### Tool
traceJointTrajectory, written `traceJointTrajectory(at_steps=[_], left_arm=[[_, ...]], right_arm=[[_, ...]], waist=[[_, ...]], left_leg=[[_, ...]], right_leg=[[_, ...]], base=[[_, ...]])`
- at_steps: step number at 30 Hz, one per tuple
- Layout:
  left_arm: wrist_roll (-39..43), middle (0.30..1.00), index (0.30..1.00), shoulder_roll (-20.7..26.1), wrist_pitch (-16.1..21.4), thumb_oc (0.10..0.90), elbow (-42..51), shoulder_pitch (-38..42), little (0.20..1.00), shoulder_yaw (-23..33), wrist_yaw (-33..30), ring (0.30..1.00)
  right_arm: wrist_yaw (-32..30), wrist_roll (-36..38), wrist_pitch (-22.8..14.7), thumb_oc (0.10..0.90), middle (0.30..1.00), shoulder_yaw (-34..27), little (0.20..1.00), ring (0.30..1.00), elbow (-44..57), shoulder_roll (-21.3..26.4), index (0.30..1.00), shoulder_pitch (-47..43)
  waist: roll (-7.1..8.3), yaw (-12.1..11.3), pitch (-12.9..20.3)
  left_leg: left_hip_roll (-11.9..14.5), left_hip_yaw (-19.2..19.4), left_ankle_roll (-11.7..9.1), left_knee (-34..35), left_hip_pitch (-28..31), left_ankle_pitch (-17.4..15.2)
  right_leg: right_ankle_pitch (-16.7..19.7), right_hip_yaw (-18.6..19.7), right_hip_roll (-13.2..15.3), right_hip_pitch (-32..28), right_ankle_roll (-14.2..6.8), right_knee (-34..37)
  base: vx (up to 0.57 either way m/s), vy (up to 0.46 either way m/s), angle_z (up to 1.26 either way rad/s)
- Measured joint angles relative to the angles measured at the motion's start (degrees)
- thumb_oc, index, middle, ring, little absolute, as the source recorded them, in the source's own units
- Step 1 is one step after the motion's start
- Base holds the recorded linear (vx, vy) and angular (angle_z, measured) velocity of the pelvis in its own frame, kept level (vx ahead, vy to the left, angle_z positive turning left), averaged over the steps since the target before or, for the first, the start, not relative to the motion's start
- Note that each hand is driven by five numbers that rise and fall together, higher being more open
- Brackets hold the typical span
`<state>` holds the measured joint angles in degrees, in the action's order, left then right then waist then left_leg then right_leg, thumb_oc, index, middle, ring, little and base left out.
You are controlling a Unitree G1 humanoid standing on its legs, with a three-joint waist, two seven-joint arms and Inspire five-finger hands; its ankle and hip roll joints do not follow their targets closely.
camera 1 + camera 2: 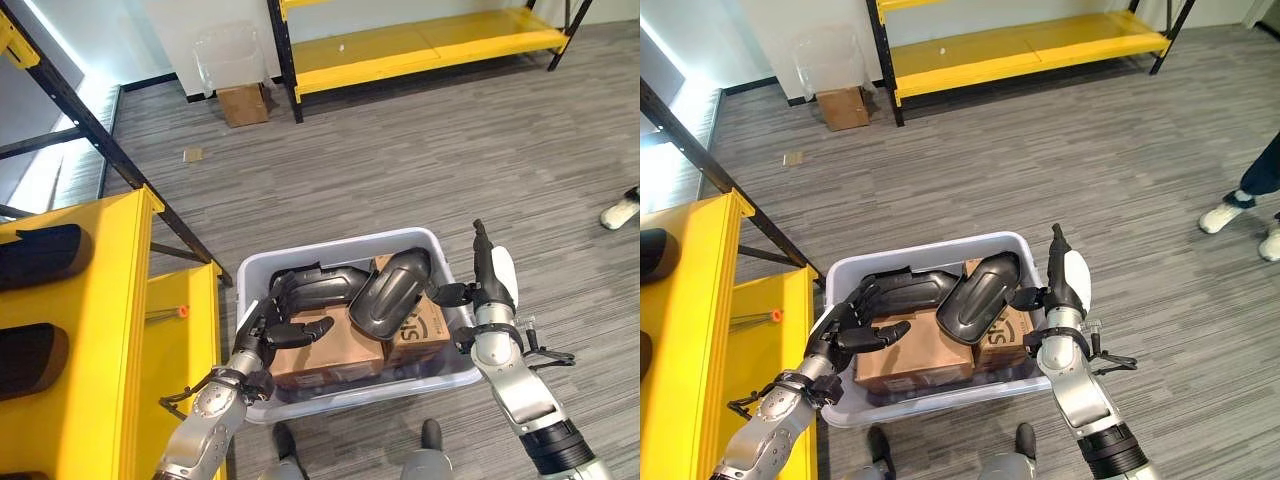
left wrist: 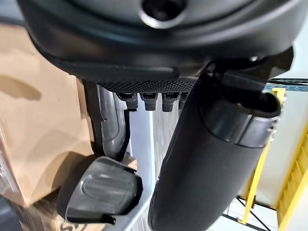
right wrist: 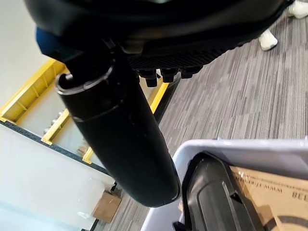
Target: Move parts from the plastic box to the shelf.
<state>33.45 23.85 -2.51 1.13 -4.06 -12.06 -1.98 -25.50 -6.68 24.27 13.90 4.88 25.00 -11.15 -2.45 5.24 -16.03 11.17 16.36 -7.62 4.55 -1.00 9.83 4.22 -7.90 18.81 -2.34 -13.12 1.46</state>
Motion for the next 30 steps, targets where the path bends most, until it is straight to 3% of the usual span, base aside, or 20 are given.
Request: traceJointTrajectory(at_steps=[2,6,19,26,30], left_arm=[[0.1,1.000,1.000,-0.3,0.0,0.900,0.2,0.7,1.000,0.0,-1.3,1.000],[0.1,1.000,1.000,-0.4,0.0,0.900,0.5,2.2,1.000,0.1,-2.7,1.000],[-0.1,1.000,1.000,-0.7,0.5,0.900,1.2,9.1,1.000,0.8,-8.5,1.000],[-0.6,1.000,1.000,-2.8,0.5,0.900,0.9,8.9,1.000,1.6,-10.7,1.000],[-0.6,1.000,1.000,-2.8,0.5,0.900,0.9,7.7,1.000,1.9,-10.2,1.000]], right_arm=[[0.0,-0.1,0.0,0.900,1.000,0.4,1.000,1.000,0.0,0.1,1.000,-1.9],[0.5,-1.2,0.0,0.900,1.000,1.5,1.000,1.000,0.0,0.3,1.000,-5.4],[1.9,-2.3,-0.1,0.900,1.000,3.6,1.000,1.000,-1.4,1.0,1.000,-11.5],[2.7,-4.0,-0.1,0.900,1.000,8.0,1.000,1.000,-1.3,0.1,1.000,-11.6],[2.7,-4.1,-0.2,0.900,1.000,7.3,1.000,1.000,-1.3,0.4,1.000,-11.4]], waist=[[-1.66,-0.5,-0.8],[-3.01,-0.9,-4.0],[-5.17,-2.3,-13.0],[-5.14,-2.6,-13.2],[-4.97,-2.4,-13.1]], left_leg=[[-0.1,0.0,0.0,0.0,-1.0,0.1],[-0.3,-0.4,0.0,-2.1,-2.9,-0.1],[-0.7,-1.0,1.0,-8.5,-10.7,-1.6],[-1.4,-1.1,1.3,-9.4,-10.6,-2.3],[-1.3,-1.0,1.3,-9.4,-9.1,-2.4]], right_leg=[[0.3,0.3,0.0,1.2,0.0,0.1],[0.4,0.3,0.5,2.1,0.0,-0.4],[0.5,1.3,1.8,9.3,0.0,-4.6],[0.5,1.2,2.7,9.2,0.1,-5.7],[0.5,1.1,2.6,7.7,0.1,-5.6]], base=[[-0.03,0.061,-0.05],[-0.03,0.047,0.02],[-0.06,0.011,0.00],[0.01,-0.022,0.01],[0.05,-0.008,-0.01]])
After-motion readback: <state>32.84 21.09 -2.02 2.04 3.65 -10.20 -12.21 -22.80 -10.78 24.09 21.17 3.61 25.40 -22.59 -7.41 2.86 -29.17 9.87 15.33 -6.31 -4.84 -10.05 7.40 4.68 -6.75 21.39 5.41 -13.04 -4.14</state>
